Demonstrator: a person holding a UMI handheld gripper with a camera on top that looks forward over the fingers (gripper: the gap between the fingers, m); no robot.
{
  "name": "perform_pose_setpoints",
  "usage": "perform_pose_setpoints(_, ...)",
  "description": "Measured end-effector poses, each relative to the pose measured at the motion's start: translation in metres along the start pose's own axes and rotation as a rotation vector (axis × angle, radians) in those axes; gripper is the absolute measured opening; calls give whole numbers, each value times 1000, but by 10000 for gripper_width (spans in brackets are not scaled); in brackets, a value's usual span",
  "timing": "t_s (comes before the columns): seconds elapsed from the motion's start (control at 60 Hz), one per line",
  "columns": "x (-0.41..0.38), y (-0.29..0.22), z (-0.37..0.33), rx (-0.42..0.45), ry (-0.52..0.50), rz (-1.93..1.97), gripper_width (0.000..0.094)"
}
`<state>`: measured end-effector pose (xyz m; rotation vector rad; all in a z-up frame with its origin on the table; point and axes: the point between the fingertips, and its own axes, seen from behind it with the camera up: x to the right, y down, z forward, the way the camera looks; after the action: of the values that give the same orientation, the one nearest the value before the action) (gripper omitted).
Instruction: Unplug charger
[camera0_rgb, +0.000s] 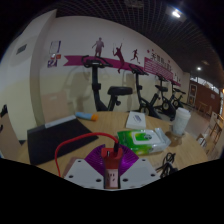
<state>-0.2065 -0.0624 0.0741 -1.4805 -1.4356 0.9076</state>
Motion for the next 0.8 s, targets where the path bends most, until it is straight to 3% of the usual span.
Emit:
perform_pose_setpoints(0.183,31,-85,-19,96,16,58,146)
perform_pose_setpoints(0.25,52,-114,-36,98,30,86,146)
perform_pose_setpoints(0.367,87,-118,-53,57,53,123,146)
perform_pose_setpoints(0.483,116,-95,-59,-13,83,115,148)
perform_pose_setpoints(0.8,110,63,-41,-339,64,129,156)
